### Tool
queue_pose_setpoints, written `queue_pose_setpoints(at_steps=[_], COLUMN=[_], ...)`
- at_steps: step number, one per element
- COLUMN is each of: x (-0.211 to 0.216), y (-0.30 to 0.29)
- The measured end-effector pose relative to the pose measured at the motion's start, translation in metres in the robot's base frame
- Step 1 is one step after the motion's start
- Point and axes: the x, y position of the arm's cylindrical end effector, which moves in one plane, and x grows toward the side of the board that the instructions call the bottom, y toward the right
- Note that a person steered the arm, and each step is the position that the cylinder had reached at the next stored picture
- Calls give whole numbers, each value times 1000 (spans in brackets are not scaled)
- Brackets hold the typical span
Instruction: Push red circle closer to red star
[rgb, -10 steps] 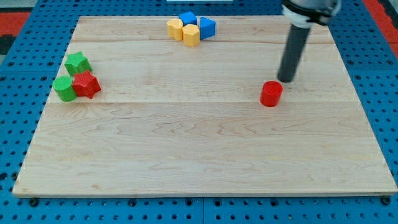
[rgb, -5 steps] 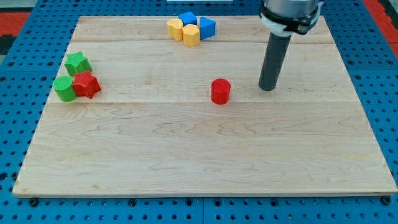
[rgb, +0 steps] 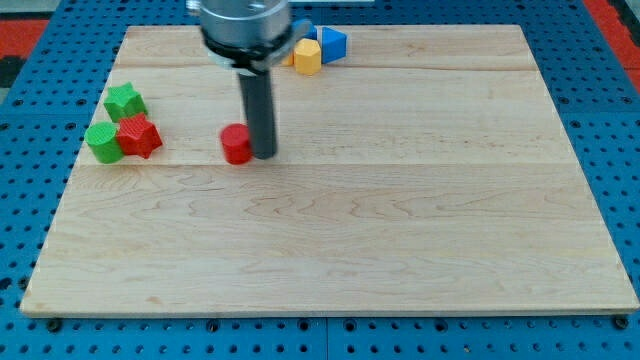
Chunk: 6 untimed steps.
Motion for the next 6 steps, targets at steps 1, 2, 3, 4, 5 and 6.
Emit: queue_pose_setpoints(at_steps=[1, 2, 3, 4, 5, 6], x=[-20, -21, -21, 3, 0, -23], y=[-45, -44, -47, -34, -52, -69])
